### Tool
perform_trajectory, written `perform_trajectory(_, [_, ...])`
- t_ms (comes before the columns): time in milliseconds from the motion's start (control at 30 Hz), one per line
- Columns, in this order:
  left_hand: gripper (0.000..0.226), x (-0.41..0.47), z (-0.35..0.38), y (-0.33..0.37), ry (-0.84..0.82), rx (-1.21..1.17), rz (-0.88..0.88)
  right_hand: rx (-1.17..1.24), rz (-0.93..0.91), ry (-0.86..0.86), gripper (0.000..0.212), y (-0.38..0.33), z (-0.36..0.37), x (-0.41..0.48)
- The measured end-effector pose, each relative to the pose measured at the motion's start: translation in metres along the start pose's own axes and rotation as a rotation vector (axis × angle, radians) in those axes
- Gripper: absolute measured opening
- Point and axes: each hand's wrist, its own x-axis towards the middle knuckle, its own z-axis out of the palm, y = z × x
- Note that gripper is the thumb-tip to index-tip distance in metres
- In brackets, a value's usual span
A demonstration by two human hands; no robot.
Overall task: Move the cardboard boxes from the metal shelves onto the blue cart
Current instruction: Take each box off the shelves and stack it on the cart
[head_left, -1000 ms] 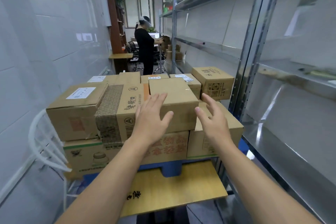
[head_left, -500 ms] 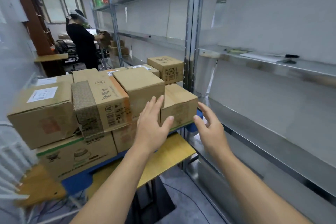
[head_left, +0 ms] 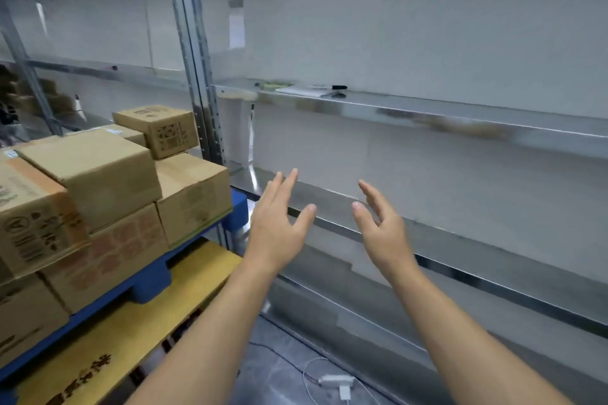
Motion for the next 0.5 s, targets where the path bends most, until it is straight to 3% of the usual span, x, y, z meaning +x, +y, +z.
perform_trajectory(200, [0.071,-0.024,0.099,0.072,-0.116,-0.105,0.049,-0.037,0.07,0.15,0.053,0.017,-0.128,-0.047])
perform_trajectory(500, [0.069,-0.094,0.26,0.209,-0.355,-0.263,0.175,-0.225,0.134,0.408,0.044,0.037,-0.337,-0.145])
